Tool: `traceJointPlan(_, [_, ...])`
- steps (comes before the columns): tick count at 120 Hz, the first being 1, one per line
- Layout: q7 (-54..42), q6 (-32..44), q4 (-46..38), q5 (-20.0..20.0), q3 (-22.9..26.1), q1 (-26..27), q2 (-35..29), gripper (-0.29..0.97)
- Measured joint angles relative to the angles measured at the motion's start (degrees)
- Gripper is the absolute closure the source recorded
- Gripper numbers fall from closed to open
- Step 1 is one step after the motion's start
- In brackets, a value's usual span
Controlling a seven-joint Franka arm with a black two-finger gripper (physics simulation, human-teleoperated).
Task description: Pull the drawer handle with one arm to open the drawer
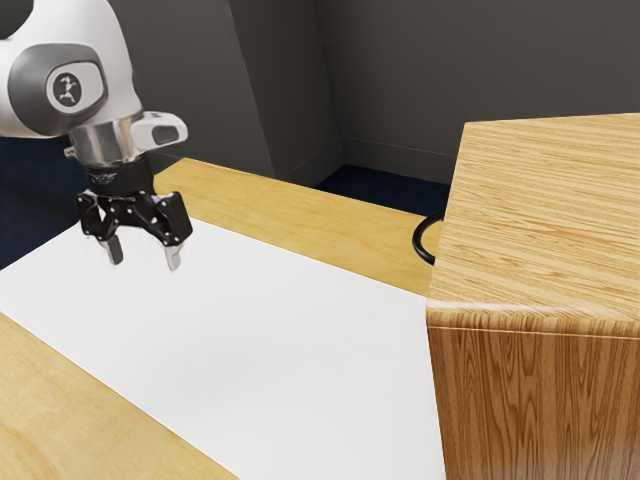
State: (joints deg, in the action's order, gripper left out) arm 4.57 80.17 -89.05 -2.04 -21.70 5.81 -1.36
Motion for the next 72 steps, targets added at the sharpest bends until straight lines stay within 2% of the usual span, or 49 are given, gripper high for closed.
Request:
traceJointPlan(16, [-0.79,3.32,0.00,-0.05,0.00,1.10,-0.04,0.00])
traceJointPlan(37, [-1.68,5.40,0.28,0.38,-0.55,5.35,-0.38,0.00])
traceJointPlan(48, [-2.02,5.18,4.57,0.65,-0.31,7.60,-2.84,0.00])
traceJointPlan(56, [-2.20,5.30,8.42,2.19,1.13,7.17,-4.77,0.00])
traceJointPlan(72, [-1.72,7.10,9.82,4.12,3.31,7.15,-1.95,0.00])
